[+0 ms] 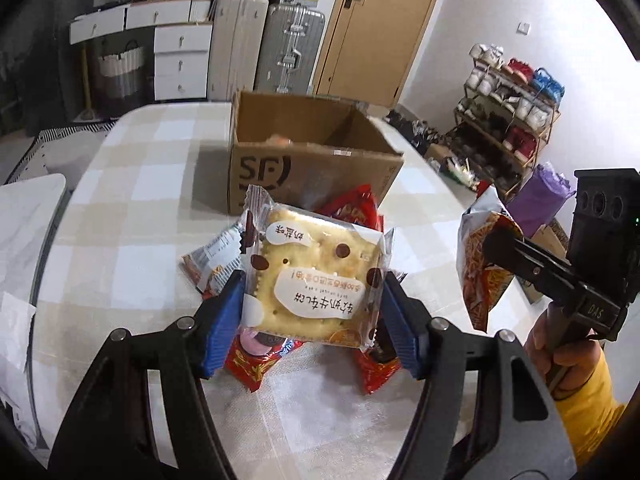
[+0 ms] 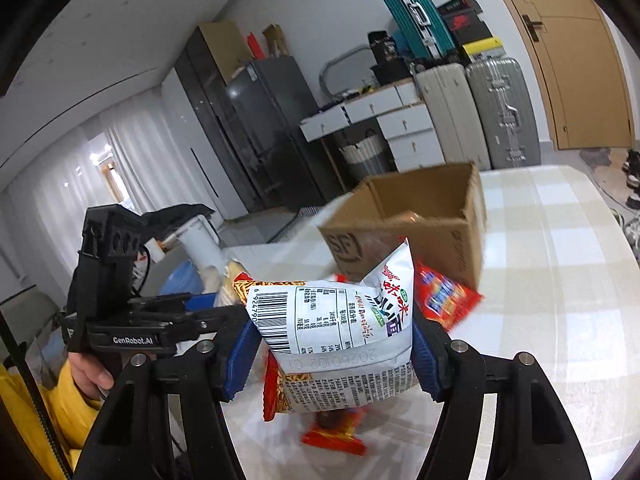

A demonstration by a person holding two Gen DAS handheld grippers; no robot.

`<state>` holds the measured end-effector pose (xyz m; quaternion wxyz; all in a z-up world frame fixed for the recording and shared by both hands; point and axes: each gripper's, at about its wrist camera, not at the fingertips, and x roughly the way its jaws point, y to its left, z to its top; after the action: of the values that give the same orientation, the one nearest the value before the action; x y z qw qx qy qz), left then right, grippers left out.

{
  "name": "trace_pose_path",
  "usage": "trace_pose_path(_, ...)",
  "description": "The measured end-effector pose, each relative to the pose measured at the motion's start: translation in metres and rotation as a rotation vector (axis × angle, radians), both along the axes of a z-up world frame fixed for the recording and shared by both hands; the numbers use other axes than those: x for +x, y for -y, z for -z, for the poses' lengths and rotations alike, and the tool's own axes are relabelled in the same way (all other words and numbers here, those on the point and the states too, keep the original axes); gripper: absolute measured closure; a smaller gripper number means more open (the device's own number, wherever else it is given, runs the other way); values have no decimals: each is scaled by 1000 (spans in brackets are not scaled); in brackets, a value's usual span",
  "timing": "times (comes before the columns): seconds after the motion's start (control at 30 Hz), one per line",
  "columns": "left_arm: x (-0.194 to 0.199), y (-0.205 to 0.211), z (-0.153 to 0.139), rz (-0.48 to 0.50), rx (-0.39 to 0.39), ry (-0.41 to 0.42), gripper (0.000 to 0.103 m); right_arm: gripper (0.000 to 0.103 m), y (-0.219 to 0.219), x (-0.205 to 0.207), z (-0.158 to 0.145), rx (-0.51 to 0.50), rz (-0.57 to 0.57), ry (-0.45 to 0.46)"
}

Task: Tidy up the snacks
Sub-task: 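Lift both held packs and carry them over the cardboard box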

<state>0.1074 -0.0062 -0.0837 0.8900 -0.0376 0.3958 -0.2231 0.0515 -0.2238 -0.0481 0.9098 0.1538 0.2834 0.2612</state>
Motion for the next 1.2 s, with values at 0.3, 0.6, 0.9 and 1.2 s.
trace_pose_path(0.3,-34,-32,-41,-44,-34,70,39,36,-26,-16,-43,-13,-10,72)
trace_pose_path(0.6,-67,-63,-67,-83,-71,121,39,35,-45,-26,-60,-28,13,71)
trace_pose_path(0.9,-79,-81,-83,-99,-87,146,39,35,-45,-20,-67,-27,35,68)
trace_pose_path(1.2,-64,-76,-89,-84,-60,150,39,35,-46,-6,-78,-39,29,95)
